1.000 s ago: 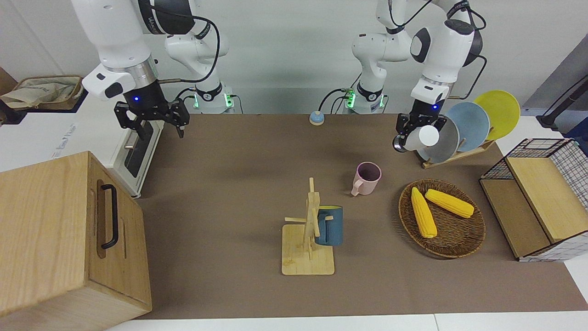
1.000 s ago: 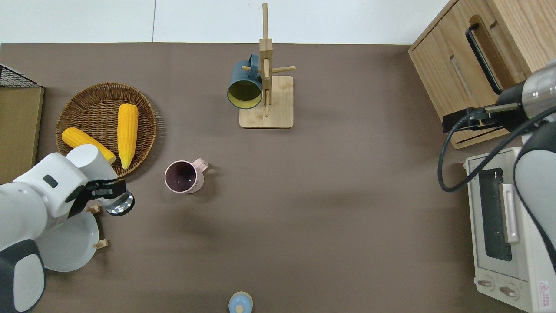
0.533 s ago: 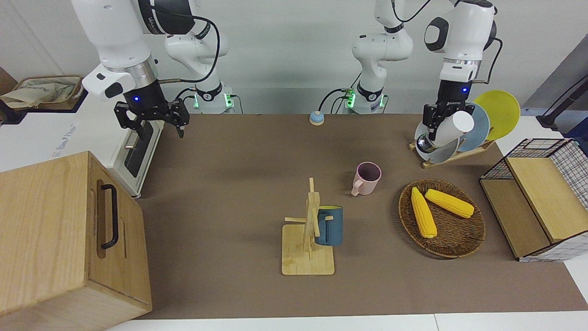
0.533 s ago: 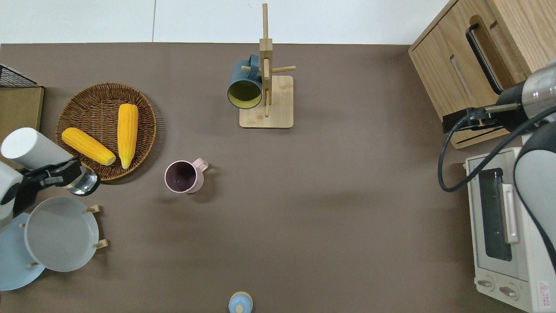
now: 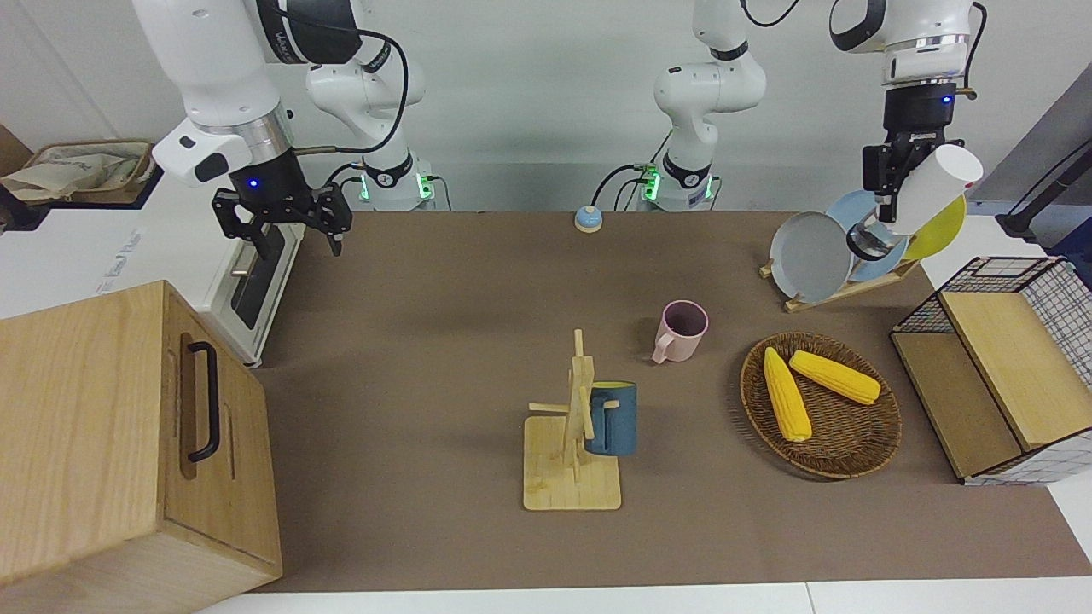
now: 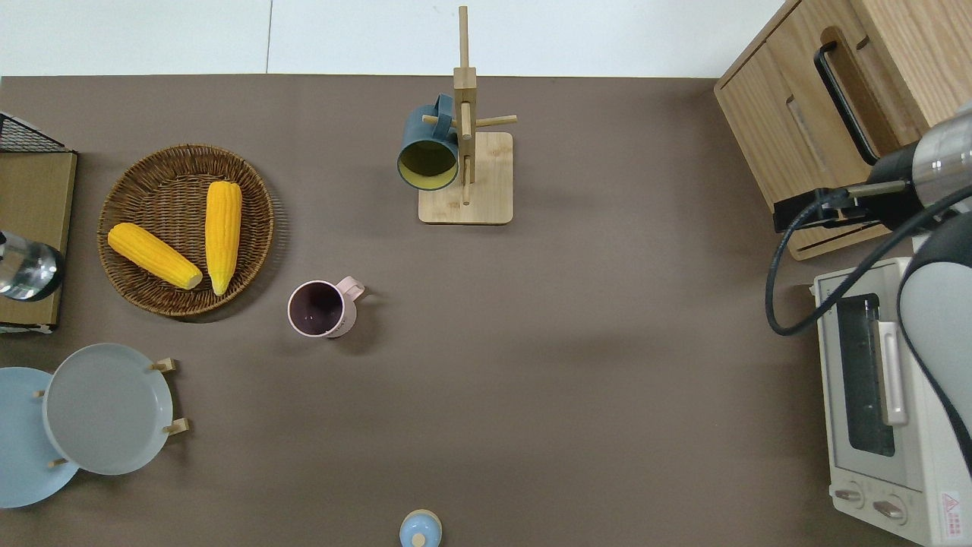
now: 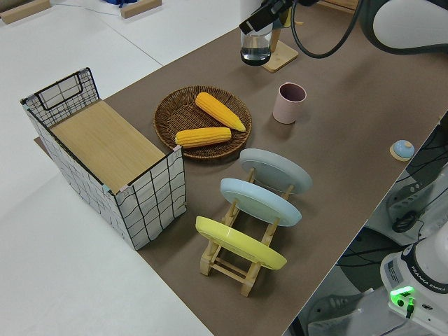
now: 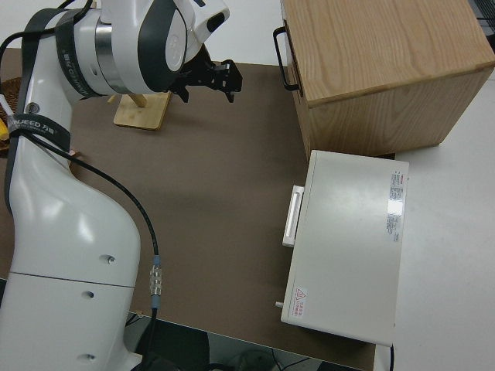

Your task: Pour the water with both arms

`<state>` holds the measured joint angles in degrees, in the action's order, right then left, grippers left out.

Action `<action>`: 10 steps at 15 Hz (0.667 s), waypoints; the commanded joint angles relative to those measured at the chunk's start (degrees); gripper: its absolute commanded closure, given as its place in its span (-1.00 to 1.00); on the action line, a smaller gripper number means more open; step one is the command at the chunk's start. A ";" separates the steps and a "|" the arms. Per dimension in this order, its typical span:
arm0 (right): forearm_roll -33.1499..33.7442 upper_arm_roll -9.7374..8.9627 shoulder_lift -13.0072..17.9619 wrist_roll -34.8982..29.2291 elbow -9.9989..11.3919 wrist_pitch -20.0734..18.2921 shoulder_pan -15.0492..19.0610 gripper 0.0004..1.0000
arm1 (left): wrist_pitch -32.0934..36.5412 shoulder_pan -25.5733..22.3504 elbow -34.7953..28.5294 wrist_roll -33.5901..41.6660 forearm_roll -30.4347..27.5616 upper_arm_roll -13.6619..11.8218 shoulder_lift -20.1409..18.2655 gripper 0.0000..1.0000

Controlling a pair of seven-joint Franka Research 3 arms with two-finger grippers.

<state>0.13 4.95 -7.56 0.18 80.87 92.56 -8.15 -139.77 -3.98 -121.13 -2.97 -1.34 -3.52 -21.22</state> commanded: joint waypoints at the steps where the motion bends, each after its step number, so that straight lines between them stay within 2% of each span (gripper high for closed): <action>1: -0.93 0.15 0.44 0.87 -0.01 -0.71 0.06 -0.98 | -1.03 -3.66 8.62 4.01 1.25 0.45 7.23 1.00; 4: -0.93 0.15 0.44 0.87 -0.01 -0.71 0.06 -0.97 | -1.21 -5.86 12.84 9.20 -0.06 0.01 11.98 1.00; 7: -0.93 0.06 0.44 0.87 -0.01 -0.71 0.06 -0.97 | -2.18 -8.05 16.88 16.83 -6.54 -0.34 16.29 1.00; 10: -0.93 0.06 0.44 0.87 -0.01 -0.71 0.06 -0.97 | -2.26 -10.25 17.60 25.79 -13.59 -0.52 18.49 1.00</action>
<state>0.13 4.95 -7.56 0.18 80.87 92.56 -8.15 -141.39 -11.95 -107.30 14.75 -9.47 -4.24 -5.62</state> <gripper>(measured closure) 0.009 0.366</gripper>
